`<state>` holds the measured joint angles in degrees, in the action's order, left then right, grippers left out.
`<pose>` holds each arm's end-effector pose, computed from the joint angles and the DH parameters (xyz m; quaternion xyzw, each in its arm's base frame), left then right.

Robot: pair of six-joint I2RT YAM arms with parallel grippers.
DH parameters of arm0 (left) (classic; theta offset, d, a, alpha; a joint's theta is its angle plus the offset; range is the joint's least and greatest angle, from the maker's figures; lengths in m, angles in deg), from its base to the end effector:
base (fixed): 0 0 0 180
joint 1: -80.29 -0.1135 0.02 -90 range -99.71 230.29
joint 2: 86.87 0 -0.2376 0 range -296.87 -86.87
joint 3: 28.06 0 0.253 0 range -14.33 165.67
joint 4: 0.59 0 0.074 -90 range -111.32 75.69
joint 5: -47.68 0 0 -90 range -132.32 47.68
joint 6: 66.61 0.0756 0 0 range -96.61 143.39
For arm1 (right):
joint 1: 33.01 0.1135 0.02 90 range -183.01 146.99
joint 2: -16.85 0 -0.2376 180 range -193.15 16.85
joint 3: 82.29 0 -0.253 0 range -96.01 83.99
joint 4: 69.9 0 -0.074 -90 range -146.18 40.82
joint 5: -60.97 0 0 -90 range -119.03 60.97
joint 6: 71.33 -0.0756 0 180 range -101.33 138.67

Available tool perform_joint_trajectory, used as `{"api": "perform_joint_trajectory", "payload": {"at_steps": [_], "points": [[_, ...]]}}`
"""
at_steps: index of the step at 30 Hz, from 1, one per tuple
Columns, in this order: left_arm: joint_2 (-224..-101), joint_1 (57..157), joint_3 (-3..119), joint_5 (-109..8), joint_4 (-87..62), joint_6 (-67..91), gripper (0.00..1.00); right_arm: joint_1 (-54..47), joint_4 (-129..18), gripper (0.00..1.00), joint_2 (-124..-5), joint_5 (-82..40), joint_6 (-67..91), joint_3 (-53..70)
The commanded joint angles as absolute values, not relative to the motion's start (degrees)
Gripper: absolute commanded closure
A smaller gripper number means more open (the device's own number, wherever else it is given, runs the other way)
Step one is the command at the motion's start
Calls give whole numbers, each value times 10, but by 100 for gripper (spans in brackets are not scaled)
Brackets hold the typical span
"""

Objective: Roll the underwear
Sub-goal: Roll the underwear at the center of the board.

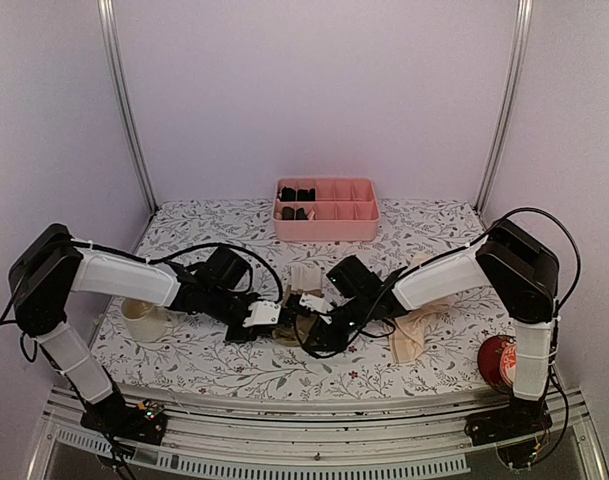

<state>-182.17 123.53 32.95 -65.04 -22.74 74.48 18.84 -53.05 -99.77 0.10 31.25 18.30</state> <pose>0.2207 -0.2476 0.0878 0.7270 0.5965 -0.1688 0.2953 0.2244 0.3453 0.0595 -0.5564 0.7376 0.3256 0.2009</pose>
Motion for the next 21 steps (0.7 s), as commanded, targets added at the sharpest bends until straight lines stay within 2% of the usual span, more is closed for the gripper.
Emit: {"api": "perform_joint_trajectory", "payload": {"at_steps": [1,11,13,16,18,21], "points": [[-1828,1216,346,-684,-268,738,89,183,-485,82,-987,-21,304,204],[-1848,1211,369,-691,-289,726,88,192,-548,51,-940,-43,314,243],[-1852,1210,373,-691,-291,721,87,198,-561,48,-932,-57,319,251],[-1854,1210,376,-691,-291,718,86,203,-563,50,-939,-75,321,246],[-1853,1210,375,-693,-291,719,78,203,-561,57,-946,-75,318,239],[-1840,1213,355,-684,-273,730,50,203,-552,69,-956,-78,316,229]]}}
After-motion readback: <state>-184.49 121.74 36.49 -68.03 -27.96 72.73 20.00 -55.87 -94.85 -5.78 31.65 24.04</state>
